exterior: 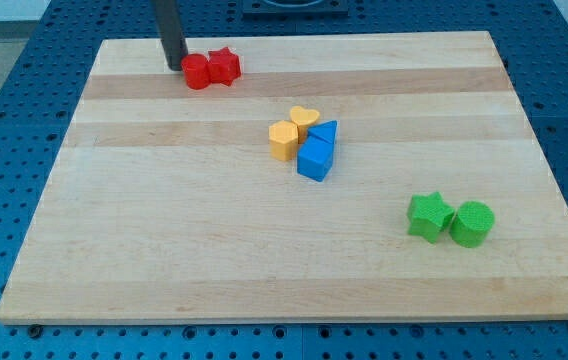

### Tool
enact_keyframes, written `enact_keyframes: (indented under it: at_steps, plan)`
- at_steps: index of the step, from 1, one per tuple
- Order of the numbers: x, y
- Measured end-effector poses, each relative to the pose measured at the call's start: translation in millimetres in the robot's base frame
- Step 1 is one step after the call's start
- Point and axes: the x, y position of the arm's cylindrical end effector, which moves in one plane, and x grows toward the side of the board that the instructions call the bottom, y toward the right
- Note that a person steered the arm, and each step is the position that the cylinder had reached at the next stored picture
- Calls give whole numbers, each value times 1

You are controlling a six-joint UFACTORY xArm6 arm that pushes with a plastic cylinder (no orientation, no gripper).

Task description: Push the green circle into green star

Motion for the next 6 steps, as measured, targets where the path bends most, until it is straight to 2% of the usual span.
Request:
enact_keyframes:
  at_steps: [1,2,3,4,5,6]
  plan:
    - [70,-23]
    - [179,-14]
    - [275,59]
    - [332,162]
    - [334,273]
    - [303,347]
